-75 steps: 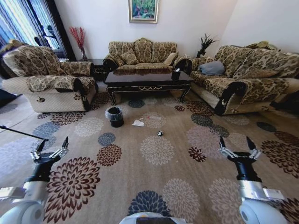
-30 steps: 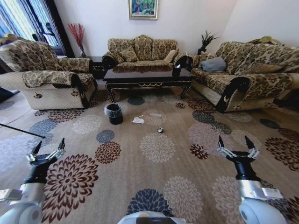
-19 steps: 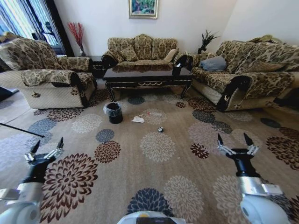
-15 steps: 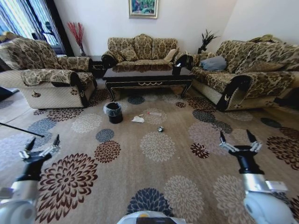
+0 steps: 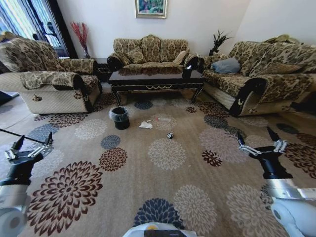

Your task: Move to the front of the table and pick up the trash from the floor, then place it into the trash bin.

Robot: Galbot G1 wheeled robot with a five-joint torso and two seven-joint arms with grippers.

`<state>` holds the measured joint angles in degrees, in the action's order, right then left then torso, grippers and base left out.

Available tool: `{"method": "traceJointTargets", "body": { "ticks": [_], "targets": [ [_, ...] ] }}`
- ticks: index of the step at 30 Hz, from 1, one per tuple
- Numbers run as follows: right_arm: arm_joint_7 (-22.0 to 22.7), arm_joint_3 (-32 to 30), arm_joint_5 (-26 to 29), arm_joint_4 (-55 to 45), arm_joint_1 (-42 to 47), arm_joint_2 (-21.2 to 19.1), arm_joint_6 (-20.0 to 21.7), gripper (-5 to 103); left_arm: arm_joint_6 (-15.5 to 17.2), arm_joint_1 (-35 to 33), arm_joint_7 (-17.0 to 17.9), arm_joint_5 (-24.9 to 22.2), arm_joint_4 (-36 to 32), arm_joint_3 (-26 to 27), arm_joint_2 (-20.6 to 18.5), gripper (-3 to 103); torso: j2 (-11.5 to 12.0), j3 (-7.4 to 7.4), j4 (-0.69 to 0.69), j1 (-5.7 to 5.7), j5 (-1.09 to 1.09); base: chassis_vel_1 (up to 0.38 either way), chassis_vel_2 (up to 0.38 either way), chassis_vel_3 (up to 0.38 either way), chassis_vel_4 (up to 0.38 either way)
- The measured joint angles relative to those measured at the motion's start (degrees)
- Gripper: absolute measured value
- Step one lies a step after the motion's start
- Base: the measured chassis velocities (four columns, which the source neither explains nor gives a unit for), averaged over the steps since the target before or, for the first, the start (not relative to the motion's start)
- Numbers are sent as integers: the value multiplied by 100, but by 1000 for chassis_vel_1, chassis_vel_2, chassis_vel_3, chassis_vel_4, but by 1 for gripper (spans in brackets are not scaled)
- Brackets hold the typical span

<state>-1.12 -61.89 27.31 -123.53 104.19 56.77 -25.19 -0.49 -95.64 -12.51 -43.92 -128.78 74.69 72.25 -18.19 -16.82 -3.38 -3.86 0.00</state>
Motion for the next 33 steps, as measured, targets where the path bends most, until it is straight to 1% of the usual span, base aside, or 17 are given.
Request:
{"method": "traceJointTargets", "body": {
  "ticks": [16, 20, 25, 29, 33],
  "targets": [
    [17, 74, -129, 60, 44, 61, -51, 100, -28, -5, -2, 19, 6, -78, 79, 100, 334, 224, 0, 110, 0, 0, 0, 0, 0],
    [20, 92, -182, 130, 47, 81, -83, 100, -33, 6, -5, 45, 19, -98, 94, 100, 455, 314, 0, 141, 0, 0, 0, 0, 0],
    [20, 136, -235, 154, 41, 118, -104, 100, -33, 8, -5, 41, 11, -99, 98, 100, 551, 379, 0, 172, 0, 0, 0, 0, 0],
    [20, 142, -242, 173, 36, 121, -107, 100, -17, 16, 20, -58, -116, -66, 96, 100, 631, 436, 0, 196, -1, 0, 0, 0, 0],
    [20, 142, -282, 226, 44, 136, -143, 100, 134, 103, 137, -401, -434, 183, 5, 100, 750, 528, 0, 223, 0, 0, 0, 0, 0]
  ]
}}
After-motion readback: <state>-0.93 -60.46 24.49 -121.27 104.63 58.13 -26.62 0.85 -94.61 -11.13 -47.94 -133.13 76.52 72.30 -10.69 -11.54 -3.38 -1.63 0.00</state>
